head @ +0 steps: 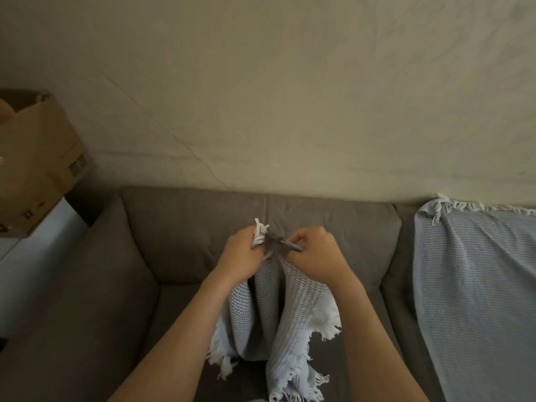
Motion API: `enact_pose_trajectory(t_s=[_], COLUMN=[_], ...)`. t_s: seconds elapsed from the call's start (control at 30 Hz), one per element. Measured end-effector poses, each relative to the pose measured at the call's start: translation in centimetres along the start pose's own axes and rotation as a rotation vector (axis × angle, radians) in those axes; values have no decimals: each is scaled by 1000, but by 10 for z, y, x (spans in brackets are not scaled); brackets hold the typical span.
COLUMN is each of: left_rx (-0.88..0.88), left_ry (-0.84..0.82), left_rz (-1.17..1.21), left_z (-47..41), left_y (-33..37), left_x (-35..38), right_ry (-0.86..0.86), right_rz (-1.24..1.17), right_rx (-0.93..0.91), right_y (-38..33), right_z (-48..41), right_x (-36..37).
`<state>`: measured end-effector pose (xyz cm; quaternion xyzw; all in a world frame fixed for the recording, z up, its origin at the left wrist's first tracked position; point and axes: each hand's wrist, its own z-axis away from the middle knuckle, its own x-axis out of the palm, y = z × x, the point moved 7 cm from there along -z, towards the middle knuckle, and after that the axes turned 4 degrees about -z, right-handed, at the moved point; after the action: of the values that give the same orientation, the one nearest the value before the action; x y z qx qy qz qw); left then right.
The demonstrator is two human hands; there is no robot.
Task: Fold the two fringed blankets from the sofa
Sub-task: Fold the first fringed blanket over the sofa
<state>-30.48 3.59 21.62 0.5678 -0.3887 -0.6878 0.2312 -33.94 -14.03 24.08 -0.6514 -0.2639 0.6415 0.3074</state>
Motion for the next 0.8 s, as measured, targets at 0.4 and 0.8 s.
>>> enact_pose_trajectory(t_s=[0.4, 0.8], left_rx=[-149, -413], left_ry=[355, 337], left_rz=[6, 281], left_z=[-1, 5], left_y=[-15, -58], left_x=[-30, -16], right_ry=[-366, -69], right_rz=[-123, -677], right_rx=[-29, 32], right_y=[26, 13], right_z=[14, 7], right_x=[16, 9])
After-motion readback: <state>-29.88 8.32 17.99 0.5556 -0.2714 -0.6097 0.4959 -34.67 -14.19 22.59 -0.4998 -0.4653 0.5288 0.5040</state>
